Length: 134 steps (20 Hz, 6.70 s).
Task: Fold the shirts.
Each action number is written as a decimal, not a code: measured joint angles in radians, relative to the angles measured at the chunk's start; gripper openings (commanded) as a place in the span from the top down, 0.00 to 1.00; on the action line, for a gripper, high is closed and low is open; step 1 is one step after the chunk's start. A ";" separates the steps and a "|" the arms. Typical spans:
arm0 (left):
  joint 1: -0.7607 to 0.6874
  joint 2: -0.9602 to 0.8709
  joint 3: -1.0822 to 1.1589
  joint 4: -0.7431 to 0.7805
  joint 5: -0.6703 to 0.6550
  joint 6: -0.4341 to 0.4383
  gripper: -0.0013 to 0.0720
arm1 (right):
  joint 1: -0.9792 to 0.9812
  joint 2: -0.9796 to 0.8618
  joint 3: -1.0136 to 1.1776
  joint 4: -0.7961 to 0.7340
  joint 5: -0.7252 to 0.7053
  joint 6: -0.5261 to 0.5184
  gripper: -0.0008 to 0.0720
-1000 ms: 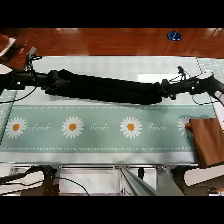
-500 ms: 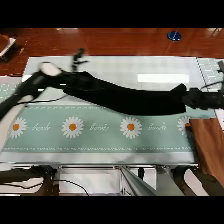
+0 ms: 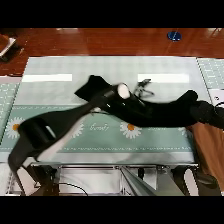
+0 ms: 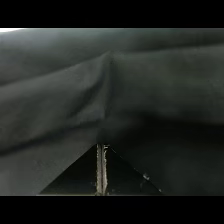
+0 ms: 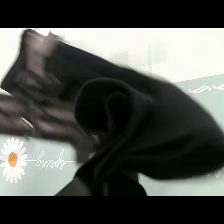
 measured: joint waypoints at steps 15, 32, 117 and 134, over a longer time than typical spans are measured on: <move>0.744 0.463 -0.266 0.007 -0.238 0.035 0.96 | 0.280 -0.351 0.170 0.237 -0.186 -0.090 0.96; 0.935 1.049 -0.962 -0.004 -0.117 0.146 0.96 | 0.732 -1.351 0.933 0.227 -0.326 -0.017 0.43; 0.863 0.915 -0.466 -0.100 0.003 0.179 0.96 | -0.097 -0.507 0.647 -0.295 0.048 0.190 0.96; 0.703 0.792 -0.634 0.528 0.023 -0.092 0.96 | 0.633 -0.927 0.530 -0.909 -0.090 0.434 0.96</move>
